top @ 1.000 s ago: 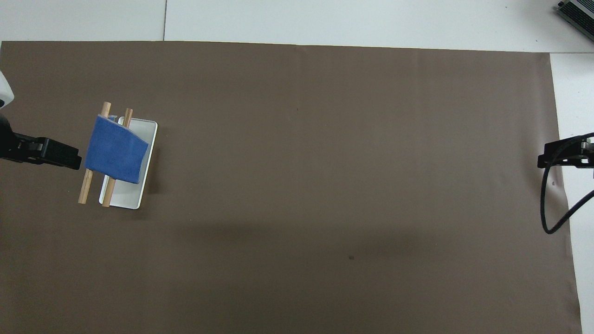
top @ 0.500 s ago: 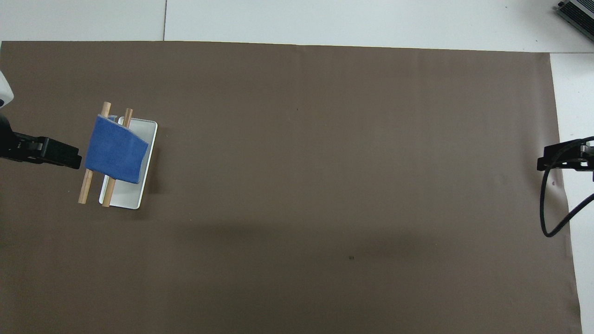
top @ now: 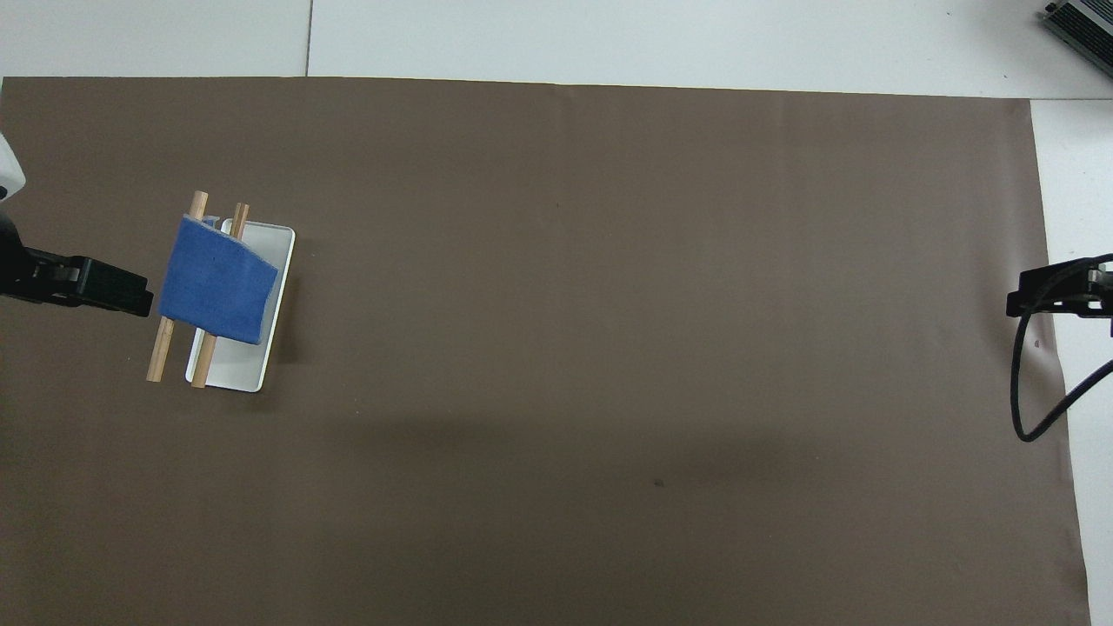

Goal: Right arm passes towel to left arm to hang

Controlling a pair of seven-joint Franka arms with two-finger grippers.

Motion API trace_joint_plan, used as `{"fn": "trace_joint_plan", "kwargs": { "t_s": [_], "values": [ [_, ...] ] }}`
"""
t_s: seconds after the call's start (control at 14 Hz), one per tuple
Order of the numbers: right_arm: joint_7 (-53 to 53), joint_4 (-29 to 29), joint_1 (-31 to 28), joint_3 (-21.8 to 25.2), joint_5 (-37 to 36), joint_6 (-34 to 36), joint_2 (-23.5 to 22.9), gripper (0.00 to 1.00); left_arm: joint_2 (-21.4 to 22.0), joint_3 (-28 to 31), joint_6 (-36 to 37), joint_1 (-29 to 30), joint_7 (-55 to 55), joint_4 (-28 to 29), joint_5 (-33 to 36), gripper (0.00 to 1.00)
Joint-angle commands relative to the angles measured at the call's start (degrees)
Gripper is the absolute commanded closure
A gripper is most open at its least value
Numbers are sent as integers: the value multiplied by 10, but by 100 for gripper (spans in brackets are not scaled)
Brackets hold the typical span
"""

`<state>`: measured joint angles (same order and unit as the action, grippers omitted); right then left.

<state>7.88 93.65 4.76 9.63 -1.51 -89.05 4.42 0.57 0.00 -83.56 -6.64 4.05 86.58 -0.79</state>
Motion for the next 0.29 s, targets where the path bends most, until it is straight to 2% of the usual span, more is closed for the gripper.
{"fn": "trace_joint_plan", "kwargs": {
  "t_s": [0.0,0.21],
  "values": [
    [-8,22,-5,-1,2,-16,16,0,-6,7,7,-16,4,-12,8,0],
    [-9,27,-5,-1,2,-17,17,0,-6,7,5,-15,5,-11,7,0]
  ]
}}
